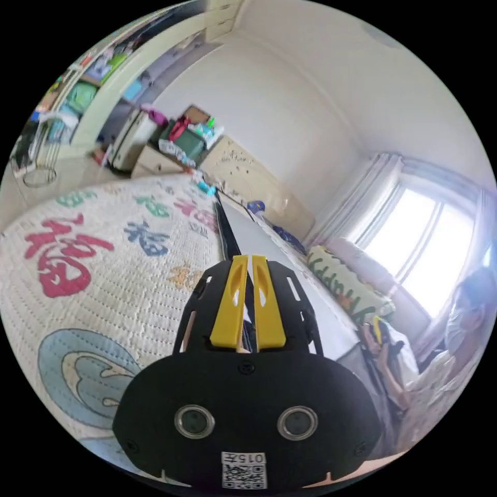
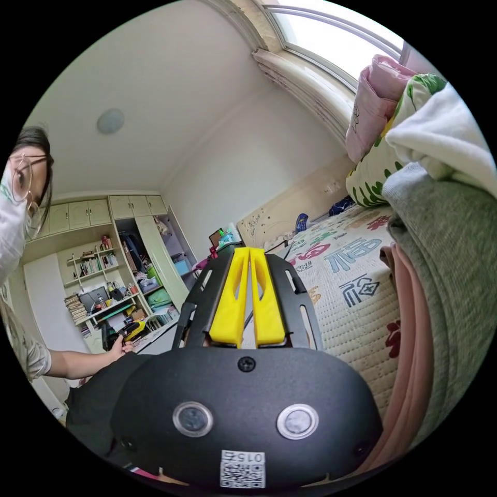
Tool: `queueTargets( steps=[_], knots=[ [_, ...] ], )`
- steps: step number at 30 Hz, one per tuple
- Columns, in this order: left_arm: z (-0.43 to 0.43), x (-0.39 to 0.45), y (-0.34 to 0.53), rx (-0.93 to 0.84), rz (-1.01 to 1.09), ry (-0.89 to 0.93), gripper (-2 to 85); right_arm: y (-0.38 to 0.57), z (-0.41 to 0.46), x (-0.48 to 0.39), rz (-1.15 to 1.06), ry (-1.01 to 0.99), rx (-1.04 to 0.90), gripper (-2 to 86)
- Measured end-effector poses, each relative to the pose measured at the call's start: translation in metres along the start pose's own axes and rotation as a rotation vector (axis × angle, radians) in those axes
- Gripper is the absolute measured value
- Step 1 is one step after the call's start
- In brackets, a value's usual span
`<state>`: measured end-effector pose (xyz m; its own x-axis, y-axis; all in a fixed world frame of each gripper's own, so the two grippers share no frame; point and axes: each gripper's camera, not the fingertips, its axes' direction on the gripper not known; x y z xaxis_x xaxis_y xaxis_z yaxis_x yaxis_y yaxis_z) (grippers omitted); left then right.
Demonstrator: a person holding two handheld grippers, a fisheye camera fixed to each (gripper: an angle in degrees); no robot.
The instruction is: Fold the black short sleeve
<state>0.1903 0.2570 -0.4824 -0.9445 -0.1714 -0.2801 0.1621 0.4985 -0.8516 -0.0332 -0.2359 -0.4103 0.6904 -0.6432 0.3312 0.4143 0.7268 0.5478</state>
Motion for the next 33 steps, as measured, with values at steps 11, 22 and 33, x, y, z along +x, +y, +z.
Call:
queueTargets(
  steps=[11,22,33],
  knots=[
    [-0.11,-0.089,-0.03,-0.018,0.203,-0.142,8.3,-0.046,0.007,0.028,0.149,0.007,-0.058,-0.5],
    [-0.244,-0.142,-0.01,-0.316,0.482,-0.012,8.8,-0.055,0.017,0.013,0.058,-0.072,-0.091,-0.5],
    [-0.417,-0.214,-0.016,-0.534,0.602,0.118,8.6,-0.012,0.049,0.005,-0.079,0.02,-0.03,-0.5]
  ],
)
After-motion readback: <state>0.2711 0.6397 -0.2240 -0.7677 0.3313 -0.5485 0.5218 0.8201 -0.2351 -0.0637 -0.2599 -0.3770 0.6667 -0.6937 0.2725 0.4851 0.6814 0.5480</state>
